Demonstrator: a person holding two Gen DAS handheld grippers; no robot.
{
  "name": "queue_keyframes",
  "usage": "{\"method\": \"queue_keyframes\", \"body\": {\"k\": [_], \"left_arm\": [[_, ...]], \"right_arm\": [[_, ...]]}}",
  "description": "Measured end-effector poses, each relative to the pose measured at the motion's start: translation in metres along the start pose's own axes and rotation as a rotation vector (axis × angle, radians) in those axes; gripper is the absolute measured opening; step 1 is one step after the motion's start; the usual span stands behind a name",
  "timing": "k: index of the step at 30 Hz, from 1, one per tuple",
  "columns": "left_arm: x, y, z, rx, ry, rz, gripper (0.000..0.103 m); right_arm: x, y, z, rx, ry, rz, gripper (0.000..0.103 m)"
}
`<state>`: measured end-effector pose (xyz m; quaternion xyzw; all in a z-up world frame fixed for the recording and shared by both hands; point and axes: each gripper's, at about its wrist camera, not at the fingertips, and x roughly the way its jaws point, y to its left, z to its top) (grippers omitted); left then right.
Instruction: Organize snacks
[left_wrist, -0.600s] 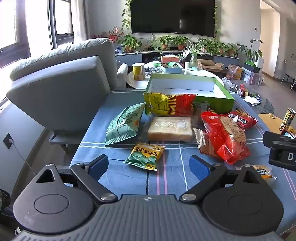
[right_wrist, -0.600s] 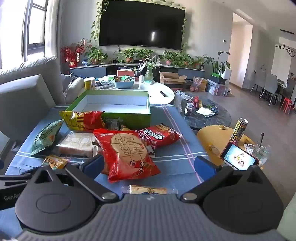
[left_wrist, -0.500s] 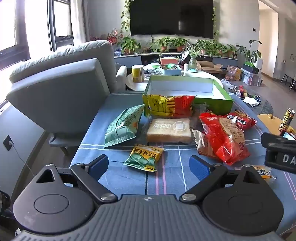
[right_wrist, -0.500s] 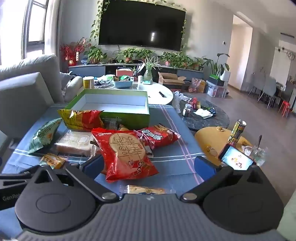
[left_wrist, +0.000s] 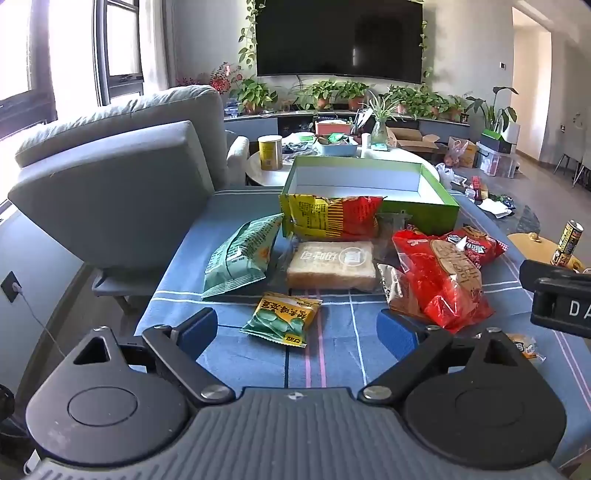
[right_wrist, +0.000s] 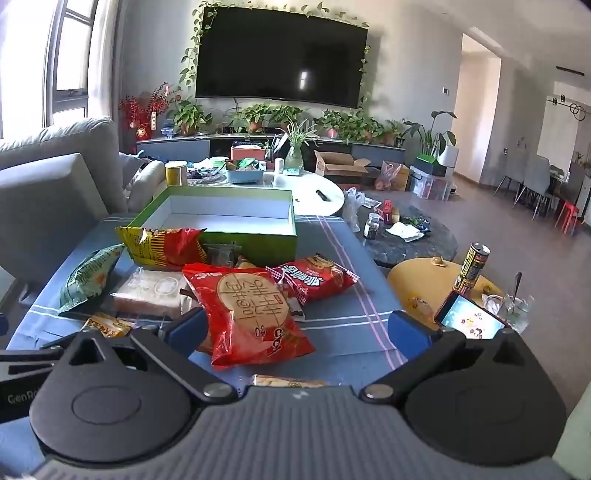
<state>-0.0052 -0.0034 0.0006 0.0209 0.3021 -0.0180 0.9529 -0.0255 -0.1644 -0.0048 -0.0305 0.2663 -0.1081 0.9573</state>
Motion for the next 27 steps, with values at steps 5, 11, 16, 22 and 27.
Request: {"method": "queue_keyframes", "body": {"k": [5,11,16,22,27], "left_arm": [[0.0003,0.0003,-0.0007,0.000,0.005,0.000,0.093],[0.0023,0.0004,-0.0012,0.000,0.004,0.008,0.093],[0.0029,-0.0007,-0.0018,0.005,0.006,0.007,0.093],[0.0023,-0.0019,-0.0019,0.005,0.007,0.005,0.093],[0.0031,-0.0018,-0.0021,0.004,0.009,0.006,0.093]], "right_arm": [[-0.0011,-0.0006,-0.0003,-0.006,-0.007,0.004,0.103],[-0.0030,-0.0005,-0.0015,-0.015,-0.009,0.002,0.103],[-0.0033,-0.0009,-0.0019,-0.010,-0.006,0.024,0.103],[-0.0035,-0.0009,-0.0018,-0.014,-0.005,0.023,0.103],[-0.0036,-0.0003,-0.0027,-0.016,-0.005,0.023,0.103]]}}
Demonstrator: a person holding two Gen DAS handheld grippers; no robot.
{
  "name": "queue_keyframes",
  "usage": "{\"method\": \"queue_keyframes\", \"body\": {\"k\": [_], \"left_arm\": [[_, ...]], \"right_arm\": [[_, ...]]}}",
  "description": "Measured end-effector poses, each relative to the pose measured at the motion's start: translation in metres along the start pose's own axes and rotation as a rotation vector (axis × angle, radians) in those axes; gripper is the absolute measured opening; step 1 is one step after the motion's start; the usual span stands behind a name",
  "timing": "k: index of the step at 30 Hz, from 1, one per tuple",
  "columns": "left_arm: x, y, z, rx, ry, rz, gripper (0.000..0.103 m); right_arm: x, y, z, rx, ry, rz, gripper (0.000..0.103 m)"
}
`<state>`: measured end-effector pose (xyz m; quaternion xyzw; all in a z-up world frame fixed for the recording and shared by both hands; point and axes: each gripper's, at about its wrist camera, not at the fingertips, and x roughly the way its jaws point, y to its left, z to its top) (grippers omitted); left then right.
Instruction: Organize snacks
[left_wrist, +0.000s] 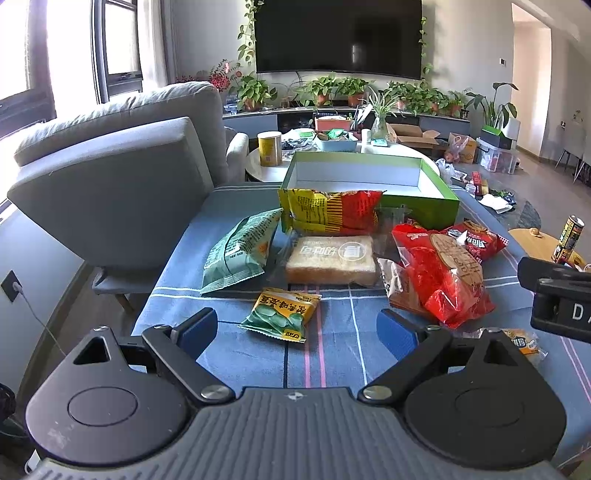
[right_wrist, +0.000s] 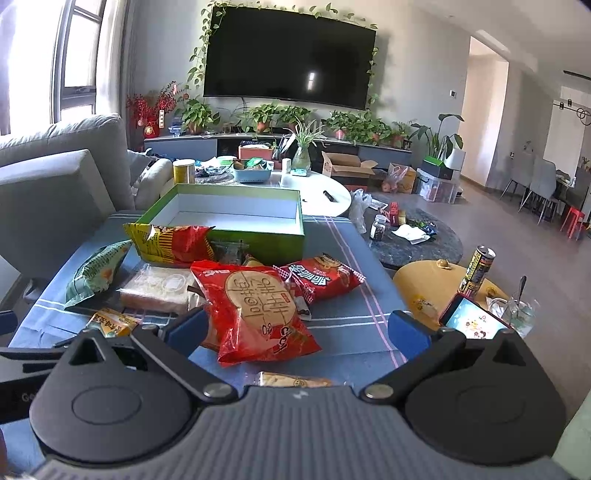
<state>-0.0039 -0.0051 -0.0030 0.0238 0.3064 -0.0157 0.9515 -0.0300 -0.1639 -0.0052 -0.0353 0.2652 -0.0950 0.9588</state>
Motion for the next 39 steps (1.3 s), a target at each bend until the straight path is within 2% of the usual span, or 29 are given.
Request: {"method": "queue_keyframes", "body": {"k": [39], "left_arm": [[0.0083,-0.0092,-0.0050,0.038,0.025,-0.011,0.093]], "right_arm": [[0.0048,-0.0007,-0.0041,-0.007,0.020,0.005,0.103]]}}
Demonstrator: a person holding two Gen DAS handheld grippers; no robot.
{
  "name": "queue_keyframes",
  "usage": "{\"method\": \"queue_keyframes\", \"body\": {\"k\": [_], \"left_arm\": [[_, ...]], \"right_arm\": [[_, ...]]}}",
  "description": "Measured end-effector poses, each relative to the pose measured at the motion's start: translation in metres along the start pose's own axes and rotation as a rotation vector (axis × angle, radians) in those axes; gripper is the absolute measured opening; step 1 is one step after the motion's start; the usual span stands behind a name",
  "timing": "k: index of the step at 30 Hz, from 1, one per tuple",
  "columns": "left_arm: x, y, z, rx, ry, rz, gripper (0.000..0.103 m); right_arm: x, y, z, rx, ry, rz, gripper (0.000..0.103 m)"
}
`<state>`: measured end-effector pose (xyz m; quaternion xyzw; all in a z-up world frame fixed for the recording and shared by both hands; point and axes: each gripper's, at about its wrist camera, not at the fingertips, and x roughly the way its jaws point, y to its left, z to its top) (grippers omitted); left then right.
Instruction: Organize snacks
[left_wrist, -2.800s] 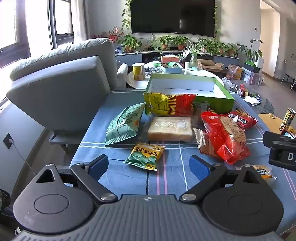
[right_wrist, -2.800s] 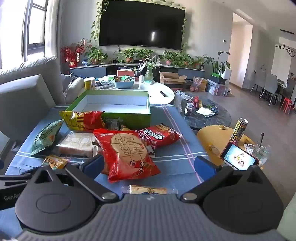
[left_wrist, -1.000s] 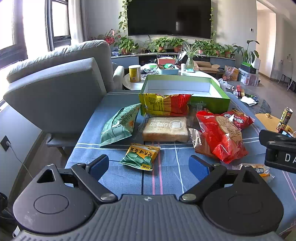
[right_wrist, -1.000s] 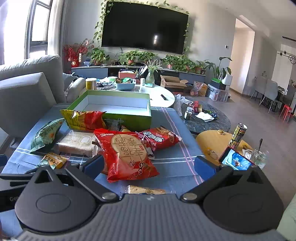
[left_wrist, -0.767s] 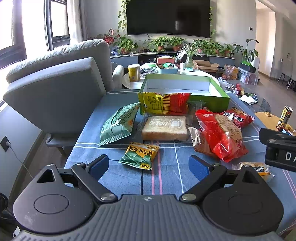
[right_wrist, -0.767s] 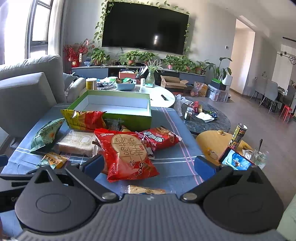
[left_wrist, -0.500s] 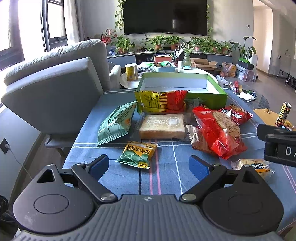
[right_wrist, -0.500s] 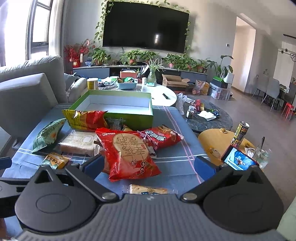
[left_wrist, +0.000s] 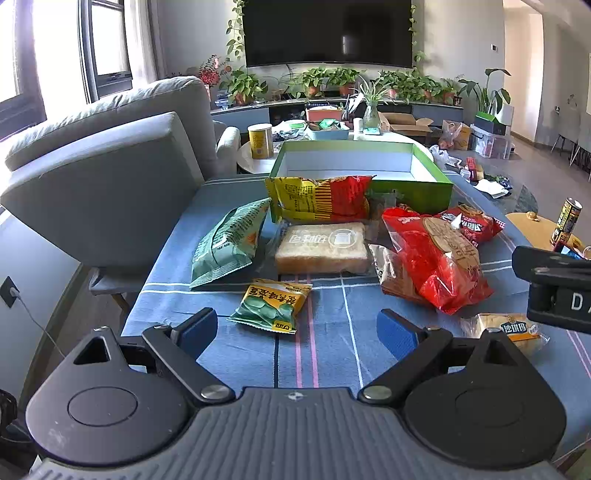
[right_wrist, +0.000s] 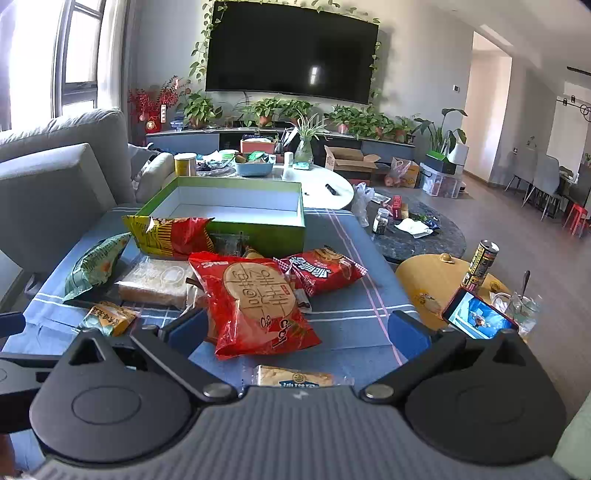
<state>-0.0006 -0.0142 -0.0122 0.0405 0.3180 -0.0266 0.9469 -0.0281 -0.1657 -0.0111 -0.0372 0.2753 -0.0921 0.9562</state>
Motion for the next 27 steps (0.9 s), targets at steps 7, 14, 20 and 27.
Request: {"method": "queue_keyframes", "body": {"k": [7,14,20,27], "left_arm": [[0.002,0.001,0.001,-0.018,-0.001,-0.006,0.093],[0.009,-0.003,0.003,-0.037,-0.014,-0.010,0.093],[0.030,-0.014,0.000,-0.055,0.021,-0.080,0.093],[0.053,-0.030,0.010,-0.077,-0.011,-0.166,0.093]], "right_arm": [[0.002,-0.002,-0.002,-0.009,0.000,-0.011,0.103],[0.012,-0.007,-0.004,0.008,0.016,-0.004,0.103],[0.036,-0.023,-0.005,0.078,0.057,0.011,0.103],[0.060,-0.052,-0.011,0.229,0.085,0.071,0.103]]}}
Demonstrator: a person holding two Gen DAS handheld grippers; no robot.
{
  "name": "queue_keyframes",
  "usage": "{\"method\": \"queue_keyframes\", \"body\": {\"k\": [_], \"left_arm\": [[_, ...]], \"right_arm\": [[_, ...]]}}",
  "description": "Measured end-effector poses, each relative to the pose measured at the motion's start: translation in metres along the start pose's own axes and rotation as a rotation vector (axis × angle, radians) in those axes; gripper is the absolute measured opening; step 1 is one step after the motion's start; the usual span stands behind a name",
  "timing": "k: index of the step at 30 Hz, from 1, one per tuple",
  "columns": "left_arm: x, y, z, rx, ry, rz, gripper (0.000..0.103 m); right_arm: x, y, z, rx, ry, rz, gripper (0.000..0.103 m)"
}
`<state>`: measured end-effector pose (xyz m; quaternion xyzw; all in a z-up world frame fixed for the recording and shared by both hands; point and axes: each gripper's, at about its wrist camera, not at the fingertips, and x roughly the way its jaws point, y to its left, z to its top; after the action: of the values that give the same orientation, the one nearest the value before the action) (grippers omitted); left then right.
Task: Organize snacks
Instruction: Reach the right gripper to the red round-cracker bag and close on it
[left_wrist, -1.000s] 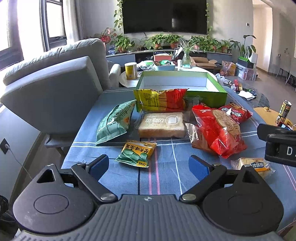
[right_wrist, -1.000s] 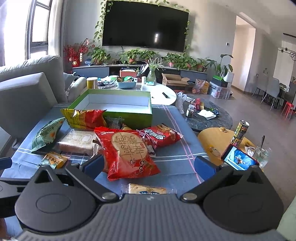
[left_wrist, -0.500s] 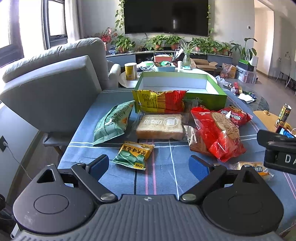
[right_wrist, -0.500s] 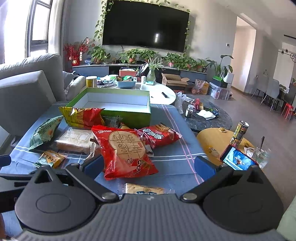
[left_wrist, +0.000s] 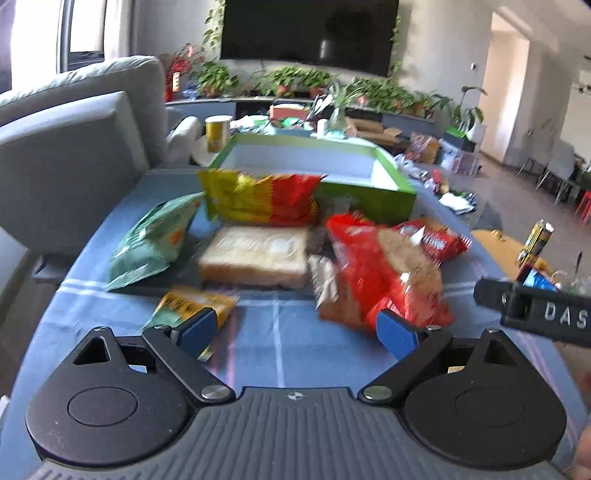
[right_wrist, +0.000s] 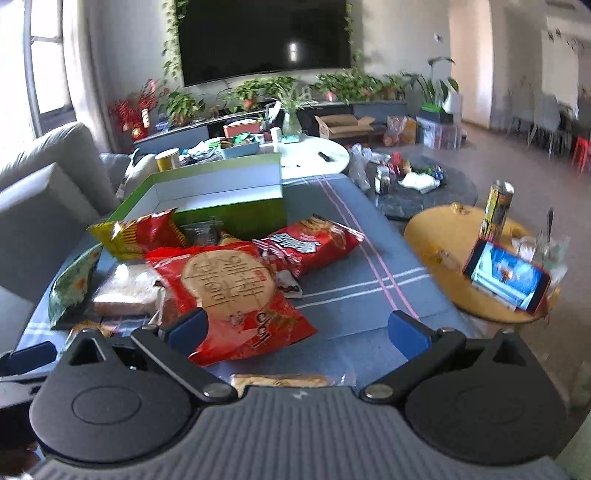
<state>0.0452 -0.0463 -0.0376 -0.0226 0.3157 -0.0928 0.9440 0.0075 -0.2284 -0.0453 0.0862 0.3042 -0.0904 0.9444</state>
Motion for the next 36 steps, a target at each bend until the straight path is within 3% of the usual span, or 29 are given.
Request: {"method": "queue_keyframes", "body": {"k": [5,8,14,17,22,36], "left_arm": [[0.022,-0.005,0.017,-0.031,-0.006,-0.063,0.093],[0.039,-0.009,0.028,-0.028,0.015,-0.077,0.092],[0.061,-0.007,0.044,-0.052,0.023,-0.083,0.091],[0.080,-0.007,0.050,-0.059,0.071,-0.102,0.091],[0.099,-0.009,0.052,-0.095,0.108,-0.159,0.082],[0.109,-0.018,0.047,-0.004,0.030,-0.165,0.082]], "right_arm": [[0.017,-0.023,0.005,0.154,0.037,0.079,0.103],[0.027,-0.019,0.007,0.144,0.048,0.067,0.103],[0.041,-0.020,0.013,0.168,0.058,0.133,0.103],[0.051,-0.022,0.014,0.183,0.084,0.139,0.103],[0.064,-0.021,0.012,0.190,0.140,0.156,0.103],[0.076,-0.011,0.007,0.114,0.177,0.226,0.103]]}}
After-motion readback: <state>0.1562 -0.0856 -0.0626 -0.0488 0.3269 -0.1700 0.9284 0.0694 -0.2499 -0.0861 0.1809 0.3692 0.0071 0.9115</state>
